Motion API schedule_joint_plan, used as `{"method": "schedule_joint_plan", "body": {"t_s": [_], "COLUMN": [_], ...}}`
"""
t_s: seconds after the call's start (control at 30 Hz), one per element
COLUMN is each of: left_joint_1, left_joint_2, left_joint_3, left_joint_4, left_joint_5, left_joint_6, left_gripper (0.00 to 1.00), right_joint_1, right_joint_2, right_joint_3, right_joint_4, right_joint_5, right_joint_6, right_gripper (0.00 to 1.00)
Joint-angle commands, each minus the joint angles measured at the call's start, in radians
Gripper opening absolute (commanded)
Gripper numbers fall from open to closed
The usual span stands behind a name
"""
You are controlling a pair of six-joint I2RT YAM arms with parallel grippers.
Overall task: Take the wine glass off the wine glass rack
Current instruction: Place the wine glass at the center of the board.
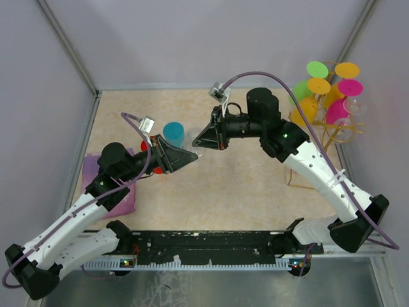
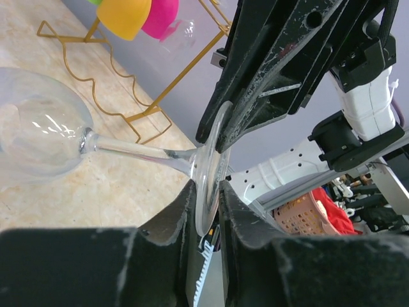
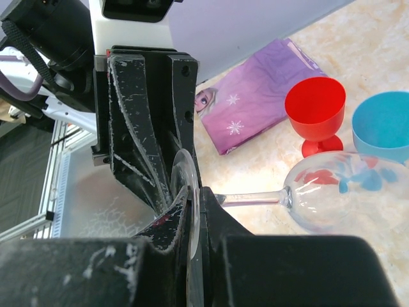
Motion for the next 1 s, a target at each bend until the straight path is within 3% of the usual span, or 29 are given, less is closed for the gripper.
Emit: {"method": "schedule_joint_plan", "body": {"t_s": [0.0,0.27,0.4,0.5,0.6,0.83,0.97], "left_joint_1": [-0.006,-0.006,-0.006,-0.006,-0.006,-0.006,-0.006], "left_joint_2": [-0.019,-0.039,-0.049,-0.064,-0.099,-0.157,-0.201], "left_joint_3": [0.015,0.011,-0.001,-0.016,-0.043,-0.101,-0.133], "left_joint_4": [0.018,0.004,0.016,0.030,0.038,-0.018,-0.071], "left_joint_5": [0.017,0.008,0.016,0.025,0.027,0.158,0.207], "left_joint_6": [0.029,0.056,0.078,0.104,0.155,0.281,0.380], "left_gripper": [0.20,0.01,0.00,0.00,0.00,0.00,0.00], "right_joint_1": [0.008,0.008,0.008,0.008,0.009,0.007,0.008], "right_joint_2": [-0.042,-0.045,-0.046,-0.053,-0.075,-0.133,-0.163], "right_joint_3": [0.042,0.054,0.064,0.074,0.077,0.049,0.001], "right_joint_4": [0.067,0.049,0.033,0.019,-0.004,-0.023,0.023], "right_joint_5": [-0.003,-0.001,0.002,0.023,0.081,0.256,0.364], "right_joint_6": [-0.030,-0.034,-0.041,-0.046,-0.075,-0.140,-0.161], "right_gripper": [0.00,0.00,0.00,0.08,0.28,0.64,0.77]}}
